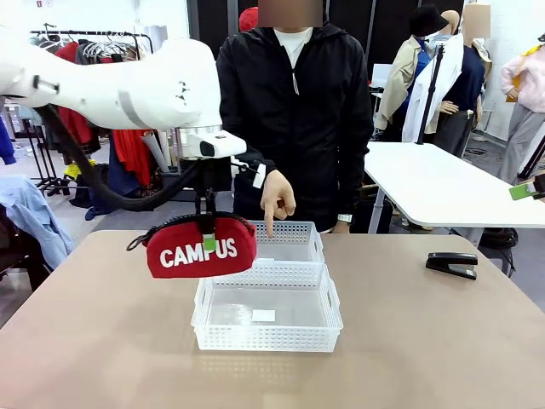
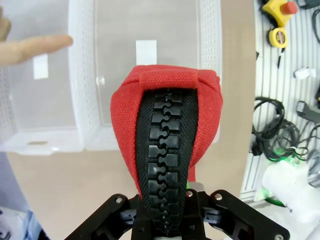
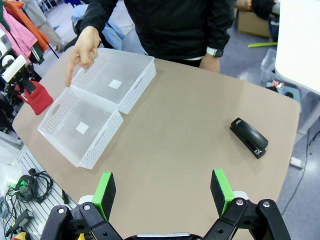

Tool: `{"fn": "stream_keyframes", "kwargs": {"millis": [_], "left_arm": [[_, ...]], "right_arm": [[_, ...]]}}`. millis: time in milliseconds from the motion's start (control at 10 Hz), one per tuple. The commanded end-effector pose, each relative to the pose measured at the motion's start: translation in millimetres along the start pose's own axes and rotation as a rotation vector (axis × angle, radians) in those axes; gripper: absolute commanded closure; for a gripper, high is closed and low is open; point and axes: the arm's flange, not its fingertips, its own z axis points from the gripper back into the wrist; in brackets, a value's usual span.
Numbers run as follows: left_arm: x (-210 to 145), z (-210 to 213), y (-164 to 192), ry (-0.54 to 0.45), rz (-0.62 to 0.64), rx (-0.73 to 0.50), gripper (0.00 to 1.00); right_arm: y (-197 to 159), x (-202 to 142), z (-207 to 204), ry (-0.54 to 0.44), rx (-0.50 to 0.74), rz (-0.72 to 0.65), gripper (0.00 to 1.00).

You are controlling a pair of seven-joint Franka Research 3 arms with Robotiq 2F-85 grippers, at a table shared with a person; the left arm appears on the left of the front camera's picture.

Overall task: Distribute items into two baskets.
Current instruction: Place the picked Pencil pouch into the Organizing basket as instructed by the person.

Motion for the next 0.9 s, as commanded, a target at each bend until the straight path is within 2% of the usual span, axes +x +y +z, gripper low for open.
{"fn": "stream_keyframes", "kwargs": {"millis": [0,200,600,800], "left_arm": [[19.5,0.2,11.7,-0.004,-0.073,0.023,1.0],[40.6,-15.2,11.2,0.006,-0.101,0.027,1.0],[63.5,-44.1,0.8,-0.053,-0.095,0.018,1.0],[80.8,-52.5,-0.5,-0.031,-0.103,0.041,1.0]], "right_arm": [[0.2,1.4,0.2,-0.011,0.012,0.002,0.0],[0.2,1.4,0.2,-0.011,0.012,0.002,0.0],[0.2,1.4,0.2,-0.011,0.012,0.002,0.0],[0.2,1.4,0.2,-0.011,0.012,0.002,0.0]]}}
